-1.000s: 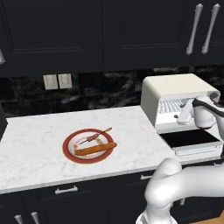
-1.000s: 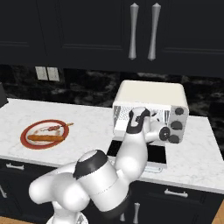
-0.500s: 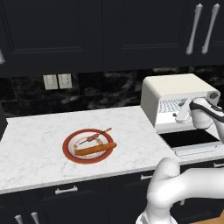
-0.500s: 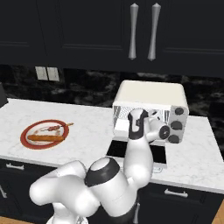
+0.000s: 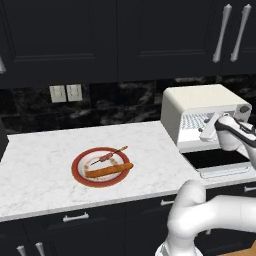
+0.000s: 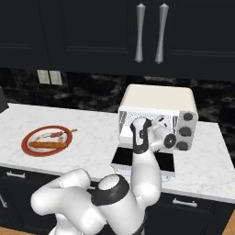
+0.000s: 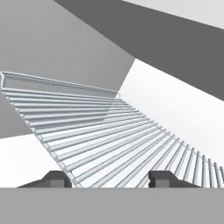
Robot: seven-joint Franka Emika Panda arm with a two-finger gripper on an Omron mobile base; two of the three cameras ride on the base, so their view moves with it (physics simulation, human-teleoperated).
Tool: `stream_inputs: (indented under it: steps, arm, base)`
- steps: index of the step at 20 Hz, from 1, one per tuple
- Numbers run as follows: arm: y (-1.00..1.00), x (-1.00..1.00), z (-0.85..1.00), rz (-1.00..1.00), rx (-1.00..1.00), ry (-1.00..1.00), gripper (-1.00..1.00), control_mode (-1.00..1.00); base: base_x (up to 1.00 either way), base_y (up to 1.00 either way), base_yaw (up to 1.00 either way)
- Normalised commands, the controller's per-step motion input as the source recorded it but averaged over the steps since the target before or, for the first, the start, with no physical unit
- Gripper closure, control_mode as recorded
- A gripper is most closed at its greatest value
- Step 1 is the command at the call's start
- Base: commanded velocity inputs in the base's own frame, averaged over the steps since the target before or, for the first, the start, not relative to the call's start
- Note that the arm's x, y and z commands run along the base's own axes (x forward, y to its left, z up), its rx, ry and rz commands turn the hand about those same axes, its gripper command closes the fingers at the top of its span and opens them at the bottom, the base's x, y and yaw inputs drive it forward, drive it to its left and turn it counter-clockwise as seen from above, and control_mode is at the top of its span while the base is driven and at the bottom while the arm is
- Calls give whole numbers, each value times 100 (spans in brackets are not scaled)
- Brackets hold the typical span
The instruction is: Pick up the kebab skewer and baguette bread, and place them inside the toaster oven. Close the toaster oven door and start by setting the timer.
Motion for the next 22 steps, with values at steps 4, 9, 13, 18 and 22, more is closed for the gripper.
stream_inputs:
  steps: [4, 9, 13, 18, 22]
  arm:
    - [0, -1, -6, -3, 0, 0, 100, -100]
    - [-6, -21, -3, -6, 0, 0, 100, -100]
    - [-5, -29, 0, -6, 0, 1, 100, -100]
    - [-6, -36, 0, -4, 0, 2, 100, -100]
    - [-14, -42, 0, -1, 2, 6, 100, -100]
  base:
    - [0, 0, 0]
    - [0, 0, 0]
    - [0, 0, 0]
    - [0, 0, 0]
    - [0, 0, 0]
